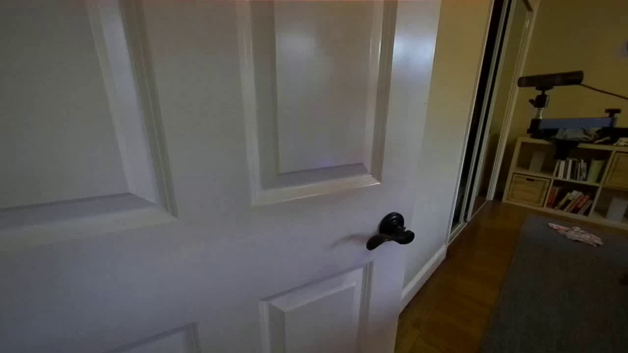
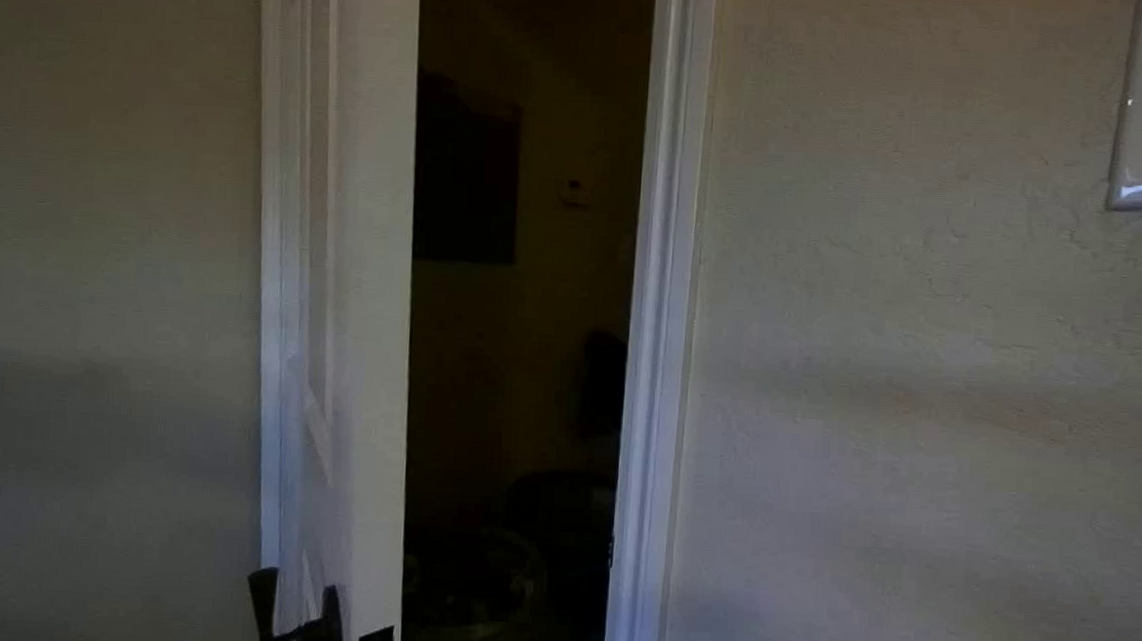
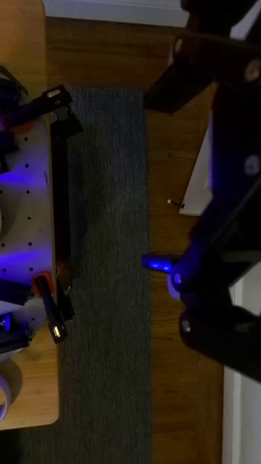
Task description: Close the door shut
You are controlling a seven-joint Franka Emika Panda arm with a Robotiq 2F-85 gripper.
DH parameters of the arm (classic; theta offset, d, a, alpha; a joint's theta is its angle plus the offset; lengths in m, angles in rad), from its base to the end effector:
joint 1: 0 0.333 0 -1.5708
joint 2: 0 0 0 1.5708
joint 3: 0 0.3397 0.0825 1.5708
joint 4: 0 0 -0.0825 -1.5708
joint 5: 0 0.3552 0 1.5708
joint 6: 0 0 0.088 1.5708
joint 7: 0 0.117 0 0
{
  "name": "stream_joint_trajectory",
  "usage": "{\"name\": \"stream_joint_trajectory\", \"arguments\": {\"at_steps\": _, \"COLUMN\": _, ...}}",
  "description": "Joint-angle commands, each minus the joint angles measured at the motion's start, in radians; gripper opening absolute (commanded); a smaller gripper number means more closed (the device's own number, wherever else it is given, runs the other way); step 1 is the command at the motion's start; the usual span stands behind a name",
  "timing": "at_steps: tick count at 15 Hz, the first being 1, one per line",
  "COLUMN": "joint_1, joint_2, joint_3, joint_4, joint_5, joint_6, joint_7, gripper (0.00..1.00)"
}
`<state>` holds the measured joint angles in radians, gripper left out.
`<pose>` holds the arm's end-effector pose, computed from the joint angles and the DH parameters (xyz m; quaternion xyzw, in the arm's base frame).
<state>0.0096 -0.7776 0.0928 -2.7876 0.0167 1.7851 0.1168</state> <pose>0.2357 0.0253 0.4221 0.9929 -0.0267 -0.1103 0.0352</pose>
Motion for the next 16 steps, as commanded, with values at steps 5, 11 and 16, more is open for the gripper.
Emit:
{"name": "stream_joint_trajectory", "arguments": {"at_steps": 5, "joint_1": 0.006, "joint_2": 0.004, "joint_3": -0.006, "joint_4": -0.004, "joint_5": -0.004, "joint_6": -0.003, "joint_7": 0.003, "gripper": 1.0}}
{"name": "stream_joint_trajectory", "arguments": {"at_steps": 11, "joint_1": -0.007, "joint_2": 0.058, "joint_3": 0.005, "joint_4": 0.011, "joint_5": -0.015, "joint_6": 0.036, "joint_7": 0.027, "gripper": 1.0}}
{"name": "stream_joint_trajectory", "arguments": {"at_steps": 16, "joint_1": -0.031, "joint_2": 0.258, "joint_3": 0.021, "joint_4": 0.101, "joint_5": -0.022, "joint_6": 0.212, "joint_7": 0.108, "gripper": 1.0}}
